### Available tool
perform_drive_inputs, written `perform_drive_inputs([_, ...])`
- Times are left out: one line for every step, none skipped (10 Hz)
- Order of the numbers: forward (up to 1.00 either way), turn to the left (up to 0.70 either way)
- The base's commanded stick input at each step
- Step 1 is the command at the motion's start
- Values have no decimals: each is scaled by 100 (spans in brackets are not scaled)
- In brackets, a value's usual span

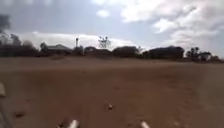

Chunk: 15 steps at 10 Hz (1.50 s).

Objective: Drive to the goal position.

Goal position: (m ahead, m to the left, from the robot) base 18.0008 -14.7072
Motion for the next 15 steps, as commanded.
perform_drive_inputs([70,0])
perform_drive_inputs([70,0])
perform_drive_inputs([70,0])
perform_drive_inputs([70,0])
perform_drive_inputs([70,0])
perform_drive_inputs([70,0])
perform_drive_inputs([70,0])
perform_drive_inputs([70,0])
perform_drive_inputs([70,0])
perform_drive_inputs([70,0])
perform_drive_inputs([70,0])
perform_drive_inputs([70,0])
perform_drive_inputs([70,0])
perform_drive_inputs([70,0])
perform_drive_inputs([70,0])
